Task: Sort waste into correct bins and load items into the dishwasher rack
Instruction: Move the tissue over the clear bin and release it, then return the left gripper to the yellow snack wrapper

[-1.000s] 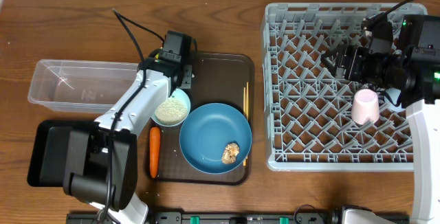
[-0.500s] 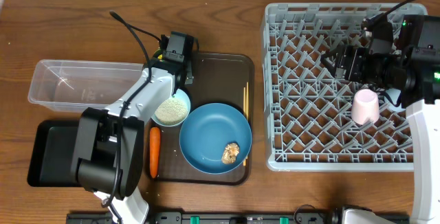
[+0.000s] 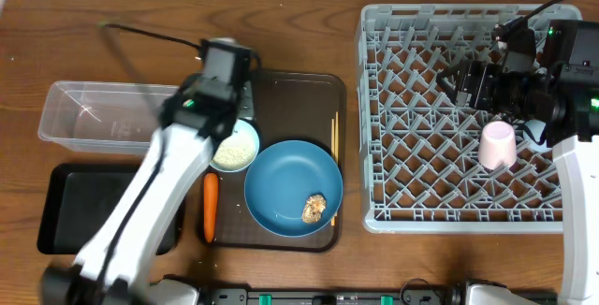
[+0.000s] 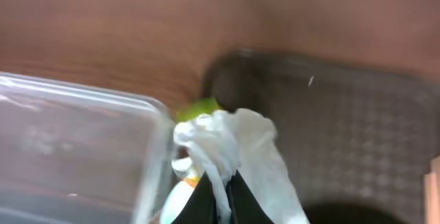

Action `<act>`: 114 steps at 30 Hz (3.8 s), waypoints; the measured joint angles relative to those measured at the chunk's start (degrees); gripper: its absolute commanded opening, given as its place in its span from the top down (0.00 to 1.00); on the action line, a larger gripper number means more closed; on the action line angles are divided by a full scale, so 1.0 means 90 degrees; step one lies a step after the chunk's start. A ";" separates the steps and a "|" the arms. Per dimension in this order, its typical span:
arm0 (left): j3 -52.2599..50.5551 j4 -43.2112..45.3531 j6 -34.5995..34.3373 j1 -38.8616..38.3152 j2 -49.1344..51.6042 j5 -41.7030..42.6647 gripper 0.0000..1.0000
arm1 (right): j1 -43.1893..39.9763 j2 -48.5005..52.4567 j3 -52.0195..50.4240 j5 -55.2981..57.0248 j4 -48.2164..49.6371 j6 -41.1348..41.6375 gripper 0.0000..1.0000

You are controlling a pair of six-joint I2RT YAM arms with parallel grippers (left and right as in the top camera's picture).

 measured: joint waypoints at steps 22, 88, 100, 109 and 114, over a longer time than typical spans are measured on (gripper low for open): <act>0.0087 -0.0051 0.0012 0.1953 0.0741 -0.0767 0.57 | 0.0000 0.0005 0.0000 0.0000 0.0092 0.0000 0.18; 0.0102 0.1513 0.1807 0.0321 0.1447 0.0675 0.94 | 0.0000 0.0010 0.0000 0.0000 0.0090 0.0019 0.16; 0.0117 0.1693 0.1688 0.0318 0.1763 0.0668 0.62 | 0.0000 0.0010 0.0000 0.0000 0.0095 0.0019 0.15; 0.0041 0.2832 0.1676 0.0321 0.3427 0.0420 0.48 | 0.0000 0.0010 0.0000 0.0002 -0.0036 0.0019 0.15; 0.0041 0.3128 0.1695 0.0328 0.3616 0.0231 0.41 | 0.0000 0.0010 0.0000 0.0002 -0.0053 0.0019 0.15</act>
